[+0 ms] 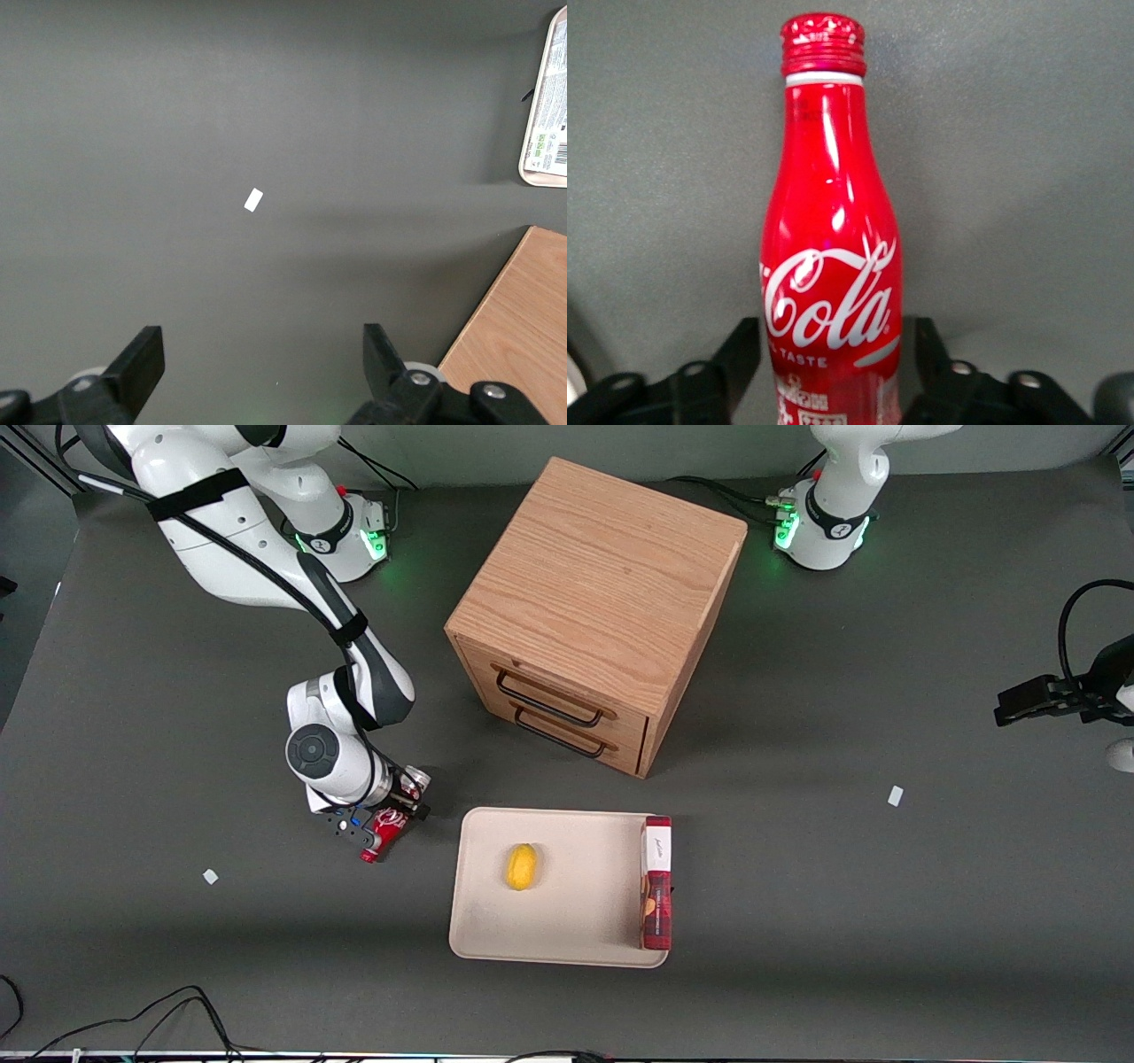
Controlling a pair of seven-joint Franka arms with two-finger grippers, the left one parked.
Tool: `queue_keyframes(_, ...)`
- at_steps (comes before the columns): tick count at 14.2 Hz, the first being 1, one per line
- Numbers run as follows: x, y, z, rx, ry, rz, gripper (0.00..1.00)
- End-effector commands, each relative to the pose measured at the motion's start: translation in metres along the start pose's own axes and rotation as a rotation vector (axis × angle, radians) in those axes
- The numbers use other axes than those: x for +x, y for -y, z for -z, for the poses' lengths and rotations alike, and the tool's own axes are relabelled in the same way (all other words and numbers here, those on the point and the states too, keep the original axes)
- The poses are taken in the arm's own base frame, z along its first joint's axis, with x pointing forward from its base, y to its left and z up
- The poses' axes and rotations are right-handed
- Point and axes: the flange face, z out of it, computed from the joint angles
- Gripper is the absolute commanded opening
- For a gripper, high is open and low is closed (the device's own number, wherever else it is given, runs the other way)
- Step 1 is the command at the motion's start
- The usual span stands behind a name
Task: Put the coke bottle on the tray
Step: 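Close the right gripper around the bottle's body, then lift the bottle and carry it toward the white tray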
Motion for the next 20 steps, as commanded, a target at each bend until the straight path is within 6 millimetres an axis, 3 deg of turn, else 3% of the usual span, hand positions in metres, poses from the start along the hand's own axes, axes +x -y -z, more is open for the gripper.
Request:
queue_keyframes(1, 0.001, 0.002, 0.005, -0.004, -0.023, -0.015, 0.0)
queue_keyframes(7, 0.002, 0.003, 0.01, -0.003, -0.025, -0.018, 0.0)
queue_keyframes(9, 0.003, 0.0, 0.035, -0.013, -0.017, -0.02, 0.0)
queue_keyframes(11, -0.002, -0.006, 0.078, -0.046, 0.006, -0.01, 0.0)
queue_keyframes(17, -0.028, -0.035, 0.24, -0.066, 0.041, 0.082, 0.0)
queue_keyframes(20, -0.024, -0.039, 0.322, -0.06, 0.096, 0.131, 0.0)
